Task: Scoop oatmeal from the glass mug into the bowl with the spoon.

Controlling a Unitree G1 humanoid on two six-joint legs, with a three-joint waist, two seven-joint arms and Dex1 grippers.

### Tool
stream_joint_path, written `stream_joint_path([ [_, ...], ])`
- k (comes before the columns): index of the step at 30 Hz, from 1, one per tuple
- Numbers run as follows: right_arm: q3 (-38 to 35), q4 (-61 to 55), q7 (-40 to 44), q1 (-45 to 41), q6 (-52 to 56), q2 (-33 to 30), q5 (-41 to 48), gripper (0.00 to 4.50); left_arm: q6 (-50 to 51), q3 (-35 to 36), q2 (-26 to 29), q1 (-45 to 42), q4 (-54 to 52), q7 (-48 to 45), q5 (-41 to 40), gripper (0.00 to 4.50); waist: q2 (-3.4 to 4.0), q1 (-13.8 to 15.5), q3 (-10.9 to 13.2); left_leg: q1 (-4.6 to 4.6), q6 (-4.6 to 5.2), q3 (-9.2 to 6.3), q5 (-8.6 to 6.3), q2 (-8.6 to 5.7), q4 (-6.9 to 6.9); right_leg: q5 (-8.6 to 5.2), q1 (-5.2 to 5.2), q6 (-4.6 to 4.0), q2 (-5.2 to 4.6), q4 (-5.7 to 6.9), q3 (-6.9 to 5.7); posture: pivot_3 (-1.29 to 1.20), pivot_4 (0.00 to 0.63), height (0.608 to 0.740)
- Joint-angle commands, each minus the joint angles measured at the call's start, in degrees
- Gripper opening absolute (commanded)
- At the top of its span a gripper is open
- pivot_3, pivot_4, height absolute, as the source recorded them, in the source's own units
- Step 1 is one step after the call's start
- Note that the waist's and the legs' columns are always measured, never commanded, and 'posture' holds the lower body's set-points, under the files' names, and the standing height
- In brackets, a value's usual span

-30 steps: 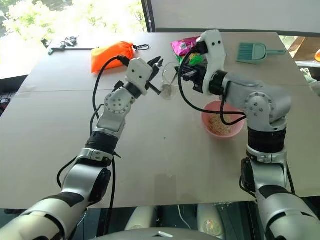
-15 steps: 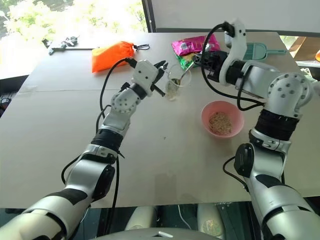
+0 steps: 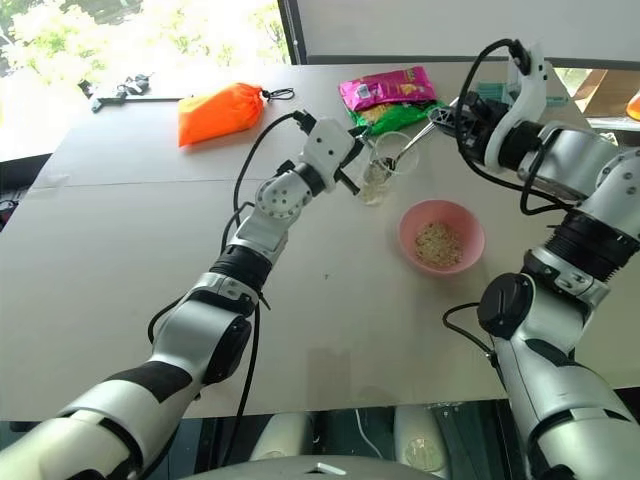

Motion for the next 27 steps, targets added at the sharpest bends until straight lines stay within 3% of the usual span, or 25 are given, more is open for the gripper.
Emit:
stream_joint_path([
  [1,-2.4,-0.6,-0.4,-3.1,0.4,-1.6,1.9,0.0,-0.5,-1.2,-0.8,-0.7,-1.0,-0.9,0.5,0.04,0.0,0.0,0.0,0.0,0.0,0.01,0.0,0.0,0.0,0.0,0.0,0.0,0.0,0.0,0.0,0.0,0.15,0.74],
  [27,-7.0,6.1,-9.7,-3.4,0.4,-6.8,12.2,0.0,3.8,-1.8,-1.0,0.0,-1.3,-1.0,1.3,0.04,0.04,0.1,0.0,-0.02,0.01,0.06,0.0,0.01,0.01,0.0,-0.01,0.0,0.0,0.02,0.06,0.0,0.15,0.74],
])
